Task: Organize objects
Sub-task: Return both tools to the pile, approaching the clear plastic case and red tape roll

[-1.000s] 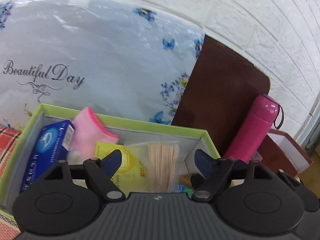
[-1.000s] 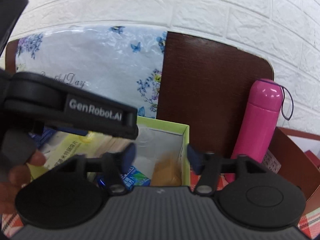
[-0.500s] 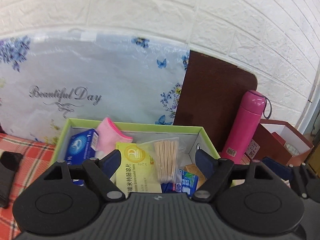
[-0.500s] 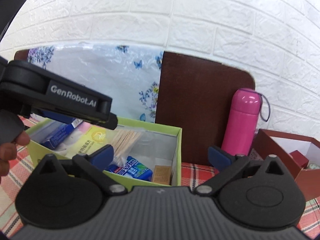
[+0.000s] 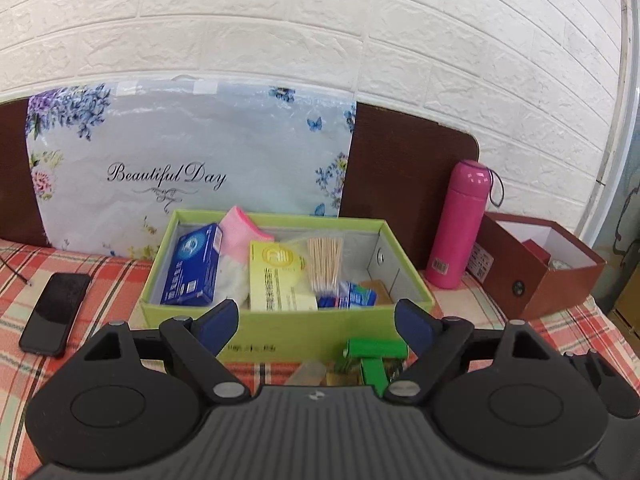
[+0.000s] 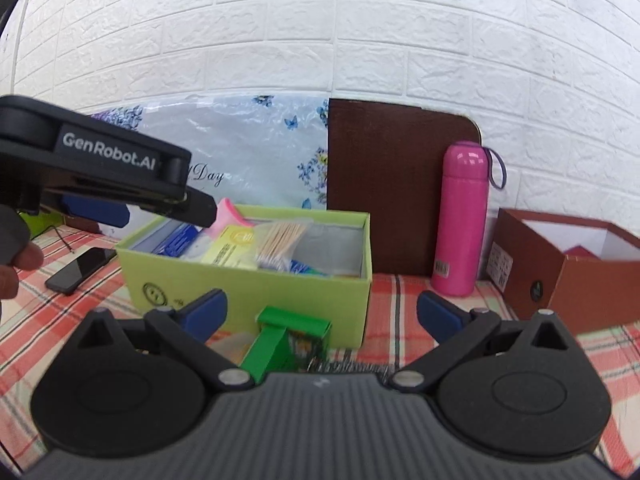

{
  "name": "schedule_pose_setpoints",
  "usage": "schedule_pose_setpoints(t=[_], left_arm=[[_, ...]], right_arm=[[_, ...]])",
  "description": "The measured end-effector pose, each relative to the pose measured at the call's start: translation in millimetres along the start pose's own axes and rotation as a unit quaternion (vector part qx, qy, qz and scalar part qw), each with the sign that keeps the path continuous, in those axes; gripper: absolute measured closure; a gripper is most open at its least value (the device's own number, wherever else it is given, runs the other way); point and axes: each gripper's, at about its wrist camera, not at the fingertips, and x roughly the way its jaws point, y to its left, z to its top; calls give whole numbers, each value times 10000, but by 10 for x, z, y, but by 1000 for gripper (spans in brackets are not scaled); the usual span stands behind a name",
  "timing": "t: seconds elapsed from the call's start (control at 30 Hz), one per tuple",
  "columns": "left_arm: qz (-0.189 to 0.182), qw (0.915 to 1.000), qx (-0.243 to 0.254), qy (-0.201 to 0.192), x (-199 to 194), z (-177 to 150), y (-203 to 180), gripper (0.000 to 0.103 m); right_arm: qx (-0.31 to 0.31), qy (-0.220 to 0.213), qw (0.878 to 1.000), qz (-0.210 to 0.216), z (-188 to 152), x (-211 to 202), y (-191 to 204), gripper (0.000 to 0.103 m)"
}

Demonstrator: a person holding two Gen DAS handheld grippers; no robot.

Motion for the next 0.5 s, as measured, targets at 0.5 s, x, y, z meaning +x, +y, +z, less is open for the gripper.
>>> schedule_pose_setpoints(t=[0.5], left_arm=[[-73, 9973, -492, 543, -216, -920, 432, 14]], right_arm=[[405, 783, 9957, 290, -736, -275, 196, 0]])
